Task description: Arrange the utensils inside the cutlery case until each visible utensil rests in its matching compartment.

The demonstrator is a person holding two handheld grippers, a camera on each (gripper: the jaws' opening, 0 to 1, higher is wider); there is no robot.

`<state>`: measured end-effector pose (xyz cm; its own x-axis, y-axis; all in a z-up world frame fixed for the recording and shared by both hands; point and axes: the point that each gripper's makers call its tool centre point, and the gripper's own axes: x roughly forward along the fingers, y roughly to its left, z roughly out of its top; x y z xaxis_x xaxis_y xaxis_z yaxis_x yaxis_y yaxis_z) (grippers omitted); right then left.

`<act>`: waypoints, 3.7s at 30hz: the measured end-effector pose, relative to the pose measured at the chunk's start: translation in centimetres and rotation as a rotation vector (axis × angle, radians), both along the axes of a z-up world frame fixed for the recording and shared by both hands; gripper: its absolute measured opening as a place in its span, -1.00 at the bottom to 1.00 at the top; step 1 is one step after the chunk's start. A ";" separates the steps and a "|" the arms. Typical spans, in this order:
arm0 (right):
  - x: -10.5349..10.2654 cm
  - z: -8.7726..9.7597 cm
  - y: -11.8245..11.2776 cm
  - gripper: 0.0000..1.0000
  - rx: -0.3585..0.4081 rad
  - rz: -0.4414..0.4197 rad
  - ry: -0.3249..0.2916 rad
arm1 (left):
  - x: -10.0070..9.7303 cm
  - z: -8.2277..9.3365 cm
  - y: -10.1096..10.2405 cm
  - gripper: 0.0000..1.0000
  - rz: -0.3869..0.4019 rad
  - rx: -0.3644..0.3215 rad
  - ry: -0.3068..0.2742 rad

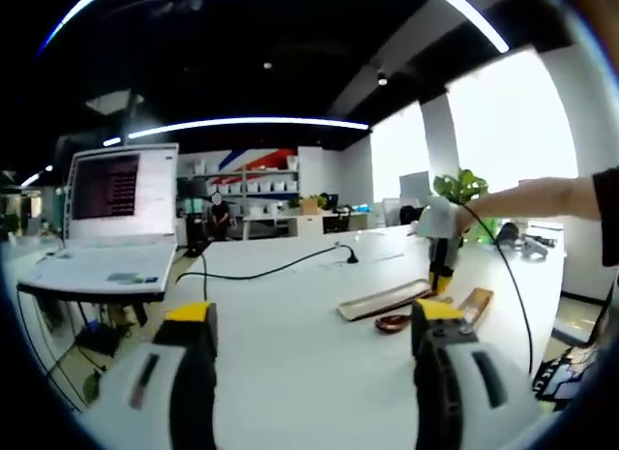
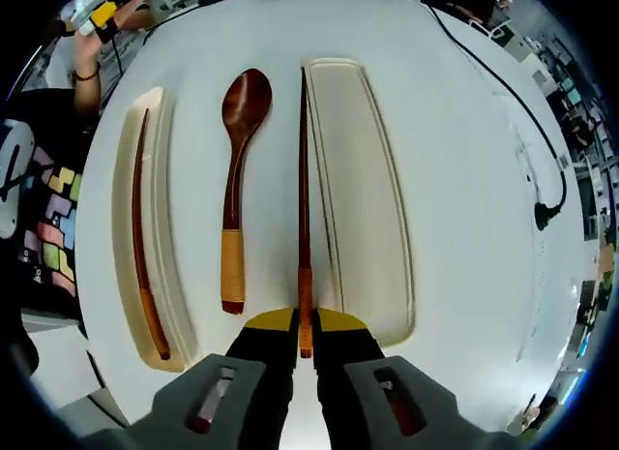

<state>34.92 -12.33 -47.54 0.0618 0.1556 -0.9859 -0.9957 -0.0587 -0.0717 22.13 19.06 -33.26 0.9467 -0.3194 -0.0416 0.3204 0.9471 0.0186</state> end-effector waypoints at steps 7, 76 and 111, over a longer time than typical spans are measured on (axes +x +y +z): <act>-0.1 -0.1 -0.2 -0.96 0.026 -0.113 0.023 | 0.0 0.3 0.1 0.74 0.005 -0.006 -0.006; -8.1 7.8 -0.4 -0.95 0.278 -0.088 -0.119 | 1.1 -3.6 -2.8 0.72 -0.069 0.126 0.098; -11.2 3.7 -0.4 -0.94 0.254 0.042 0.010 | 1.2 -4.0 -2.7 0.69 -0.067 0.137 0.117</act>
